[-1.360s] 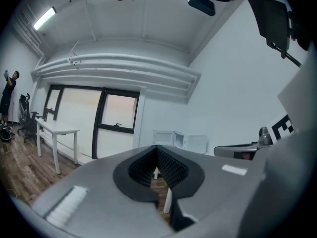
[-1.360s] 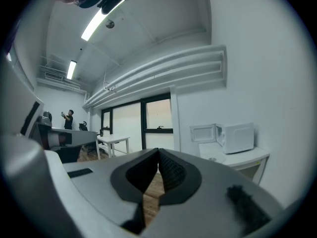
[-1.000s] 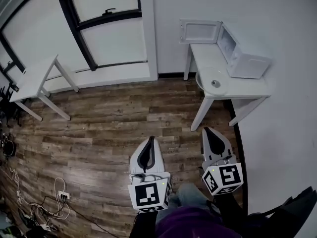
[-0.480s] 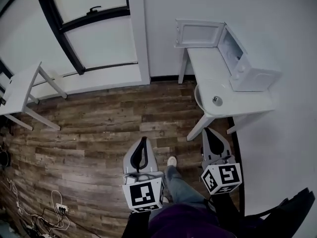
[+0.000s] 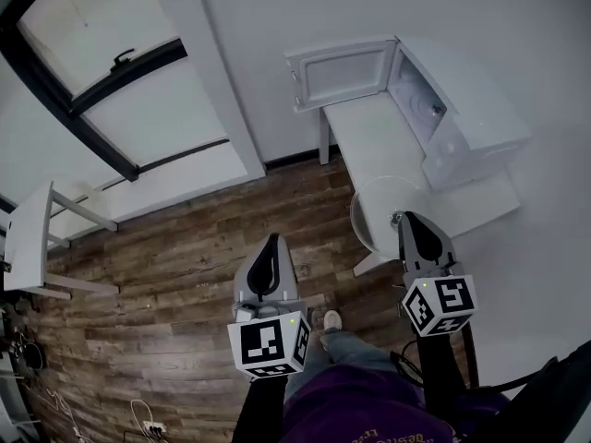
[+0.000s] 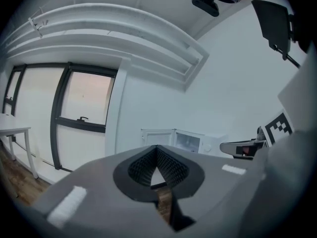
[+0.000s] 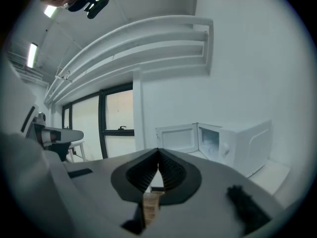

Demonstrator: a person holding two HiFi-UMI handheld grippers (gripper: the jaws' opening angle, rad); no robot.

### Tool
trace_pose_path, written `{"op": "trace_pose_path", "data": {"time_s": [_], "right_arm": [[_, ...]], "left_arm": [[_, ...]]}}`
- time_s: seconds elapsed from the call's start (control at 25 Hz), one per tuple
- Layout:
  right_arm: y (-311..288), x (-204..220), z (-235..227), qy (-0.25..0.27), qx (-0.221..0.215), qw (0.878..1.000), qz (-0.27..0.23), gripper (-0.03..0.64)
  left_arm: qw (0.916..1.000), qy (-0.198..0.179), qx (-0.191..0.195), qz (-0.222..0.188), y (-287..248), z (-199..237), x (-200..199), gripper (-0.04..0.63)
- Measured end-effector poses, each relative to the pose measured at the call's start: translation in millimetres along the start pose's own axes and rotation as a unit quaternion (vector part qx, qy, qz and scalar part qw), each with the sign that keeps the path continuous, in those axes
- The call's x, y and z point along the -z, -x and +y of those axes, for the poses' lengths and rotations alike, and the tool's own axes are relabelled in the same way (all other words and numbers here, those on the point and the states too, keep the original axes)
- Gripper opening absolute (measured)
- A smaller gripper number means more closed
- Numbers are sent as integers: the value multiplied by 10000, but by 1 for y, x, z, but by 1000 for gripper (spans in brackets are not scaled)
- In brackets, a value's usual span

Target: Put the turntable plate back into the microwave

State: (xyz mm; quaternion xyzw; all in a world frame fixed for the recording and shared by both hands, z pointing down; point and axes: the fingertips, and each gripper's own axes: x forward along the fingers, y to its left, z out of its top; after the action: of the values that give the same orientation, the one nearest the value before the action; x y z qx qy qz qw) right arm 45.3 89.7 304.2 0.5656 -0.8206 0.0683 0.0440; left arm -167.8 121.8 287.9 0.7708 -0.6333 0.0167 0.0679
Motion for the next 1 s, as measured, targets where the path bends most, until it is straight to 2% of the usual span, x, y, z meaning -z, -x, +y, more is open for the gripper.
{"op": "trace_pose_path", "data": {"time_s": [0.28,0.4,0.52,0.84,0.92,1.0], "right_arm": [[-26,0,-27,5,289,9996,65,9],[-38,-1,-35,-55,436,9990,53,11],[-56,-2,-39,-107,672,9977,-5,10],[-120,-23,-71,-208,1738,9844,-152,10],[-127,-26,-79,-216,2062,9782,-134,11],[-128,-24,-86,-312,2428,9695,-97,11]], "left_arm": [[9983,-108,561,90,-64,-22,0,5],[9956,45,928,82,-91,-28,0,5],[9902,-1,1391,99,-128,-32,0,5],[9654,-272,2580,283,-250,-30,-19,5],[9564,-284,2881,388,-272,-35,-20,5],[9436,-325,3260,475,-288,-47,-18,5]]}}
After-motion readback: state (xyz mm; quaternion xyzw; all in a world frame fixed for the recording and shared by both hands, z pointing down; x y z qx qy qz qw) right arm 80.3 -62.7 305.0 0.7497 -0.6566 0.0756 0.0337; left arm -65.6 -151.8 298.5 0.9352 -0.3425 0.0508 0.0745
